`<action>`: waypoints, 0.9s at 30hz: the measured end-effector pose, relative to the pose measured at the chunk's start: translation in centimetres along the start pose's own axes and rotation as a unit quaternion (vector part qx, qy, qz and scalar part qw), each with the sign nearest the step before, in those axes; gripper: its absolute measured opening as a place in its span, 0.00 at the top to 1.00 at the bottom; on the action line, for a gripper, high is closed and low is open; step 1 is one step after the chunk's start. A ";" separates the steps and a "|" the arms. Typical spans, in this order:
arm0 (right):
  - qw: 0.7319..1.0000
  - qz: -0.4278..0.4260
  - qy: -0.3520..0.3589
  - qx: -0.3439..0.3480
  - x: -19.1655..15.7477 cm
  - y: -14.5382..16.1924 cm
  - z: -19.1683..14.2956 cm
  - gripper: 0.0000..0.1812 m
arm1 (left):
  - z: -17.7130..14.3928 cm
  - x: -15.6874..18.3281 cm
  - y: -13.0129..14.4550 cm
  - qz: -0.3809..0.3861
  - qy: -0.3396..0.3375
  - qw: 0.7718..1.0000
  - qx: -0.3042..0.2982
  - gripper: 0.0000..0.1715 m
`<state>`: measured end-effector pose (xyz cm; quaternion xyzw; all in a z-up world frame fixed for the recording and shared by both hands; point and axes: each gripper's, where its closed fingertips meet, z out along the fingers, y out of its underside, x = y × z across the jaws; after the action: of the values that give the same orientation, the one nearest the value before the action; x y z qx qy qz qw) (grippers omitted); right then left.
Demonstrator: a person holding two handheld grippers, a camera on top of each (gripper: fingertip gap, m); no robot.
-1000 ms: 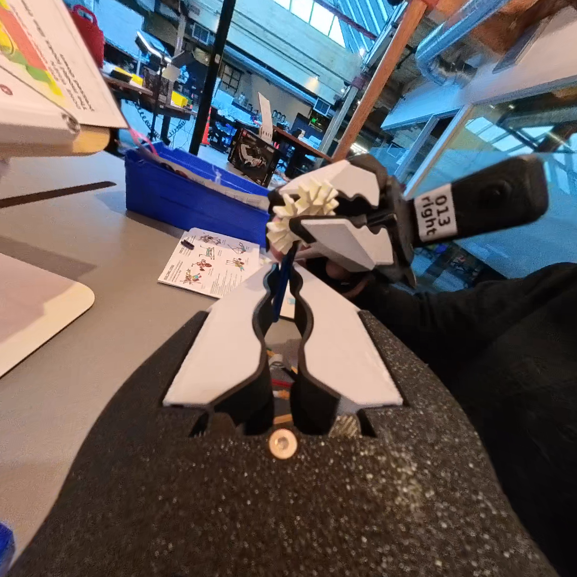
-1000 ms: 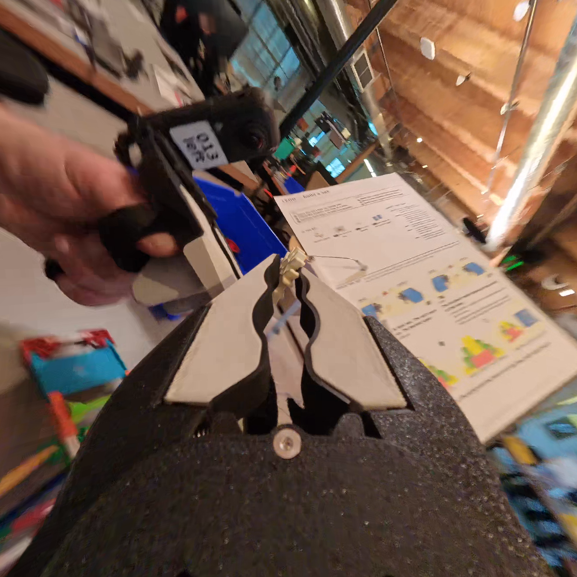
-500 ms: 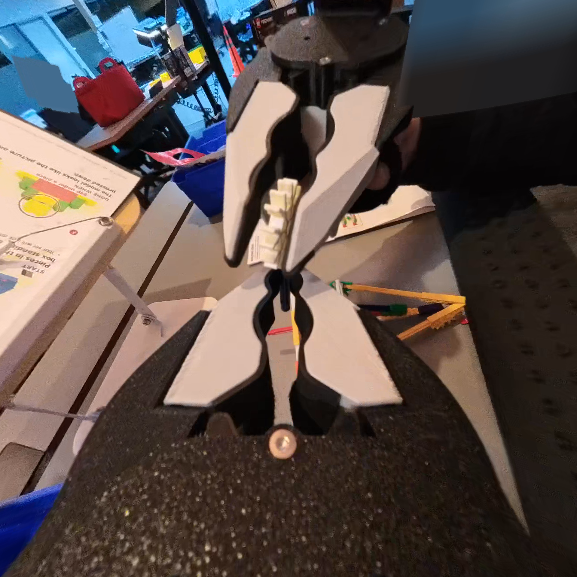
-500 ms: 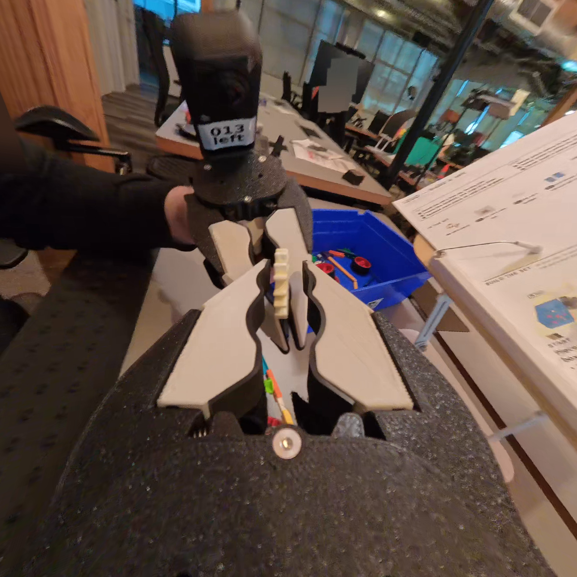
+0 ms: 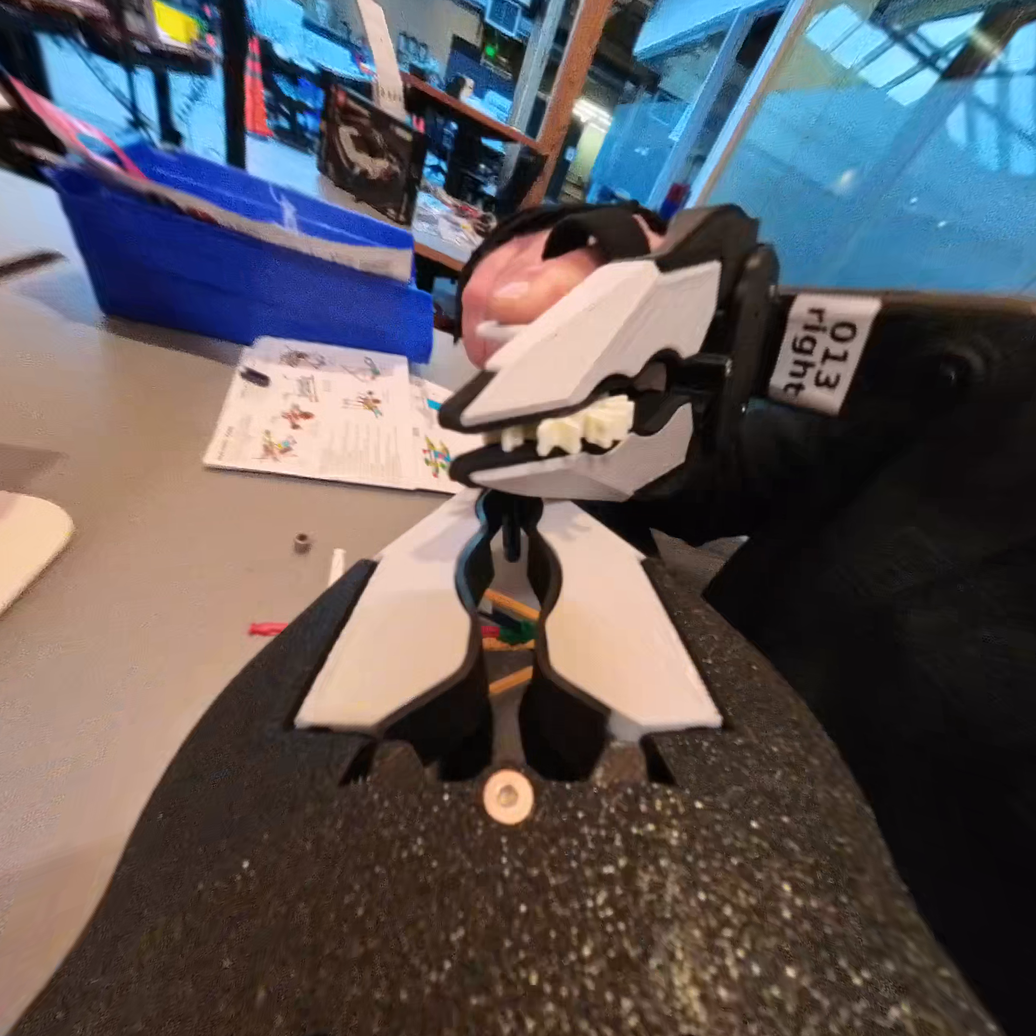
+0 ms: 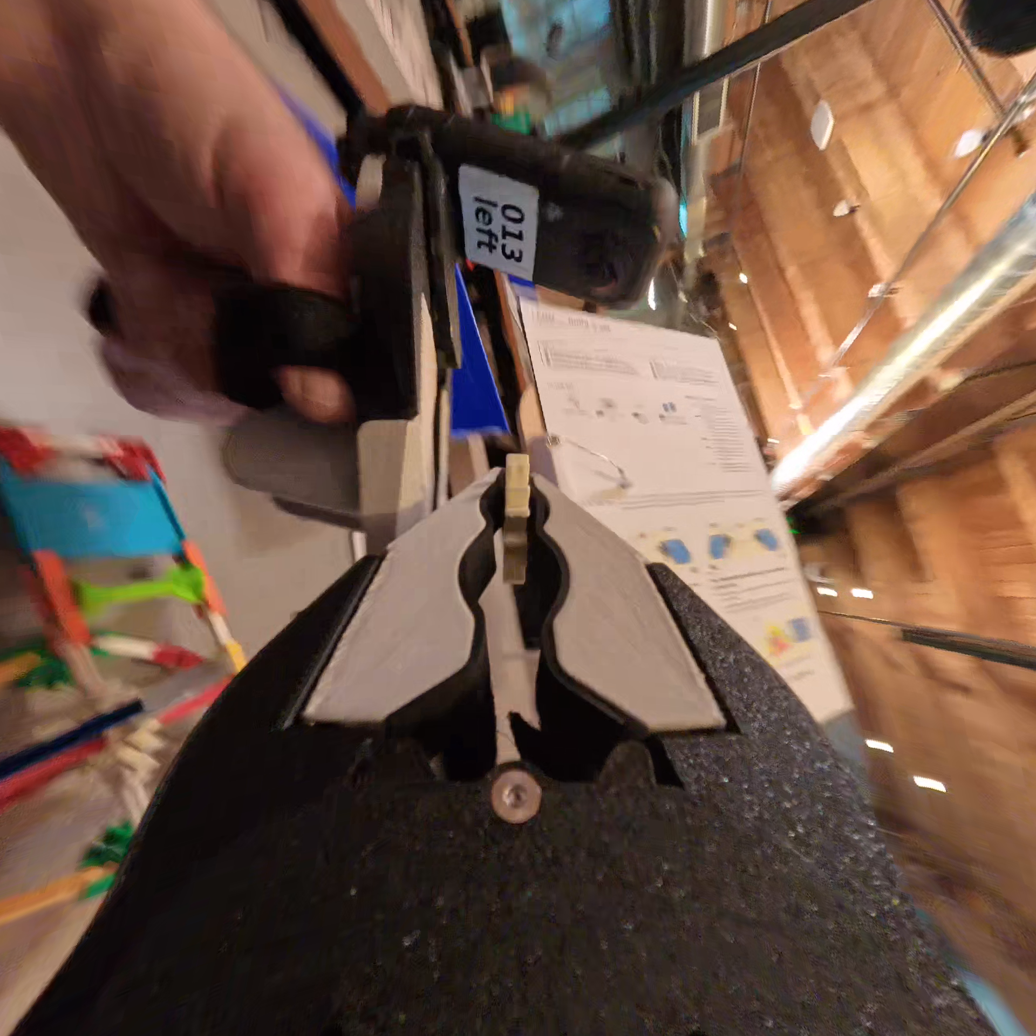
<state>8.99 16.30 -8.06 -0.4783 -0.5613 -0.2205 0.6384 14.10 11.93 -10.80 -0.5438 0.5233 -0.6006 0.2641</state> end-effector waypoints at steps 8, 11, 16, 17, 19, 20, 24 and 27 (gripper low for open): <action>0.993 0.117 0.018 0.003 2.3 2.4 -0.3 0.99 | -5.2 -8.2 0.3 0.116 -0.263 0.954 -0.081 0.99; 0.990 0.137 -0.010 -0.009 1.2 4.1 0.4 0.99 | -12.5 -12.3 0.2 0.158 -0.427 0.877 -0.155 0.99; 0.966 0.242 -0.091 0.014 -0.6 3.7 1.2 0.98 | -18.4 -16.1 2.2 0.123 -0.546 0.802 -0.208 0.64; 0.952 0.284 -0.113 0.019 -0.8 3.6 1.2 0.98 | -18.1 -15.6 1.5 0.144 -0.542 0.804 -0.196 0.62; 0.913 0.376 -0.155 0.037 -1.0 3.5 1.1 0.98 | -17.7 -14.8 0.5 0.173 -0.551 0.791 -0.201 0.55; 0.885 0.427 -0.179 0.053 -1.0 3.2 1.0 0.98 | -17.2 -14.4 0.0 0.196 -0.550 0.786 -0.203 0.53; 0.756 0.592 -0.253 0.119 -0.1 1.7 0.4 0.98 | -10.1 -8.1 -3.4 0.390 -0.451 0.793 -0.128 0.52; 0.696 0.636 -0.304 0.137 -0.6 0.8 0.0 0.98 | -4.5 -2.6 -3.3 0.561 -0.380 0.726 -0.119 0.56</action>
<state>9.46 16.52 -8.87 -0.6696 -0.3101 0.4749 0.4795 11.48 16.80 -8.17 -0.3603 0.6561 -0.0189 0.6629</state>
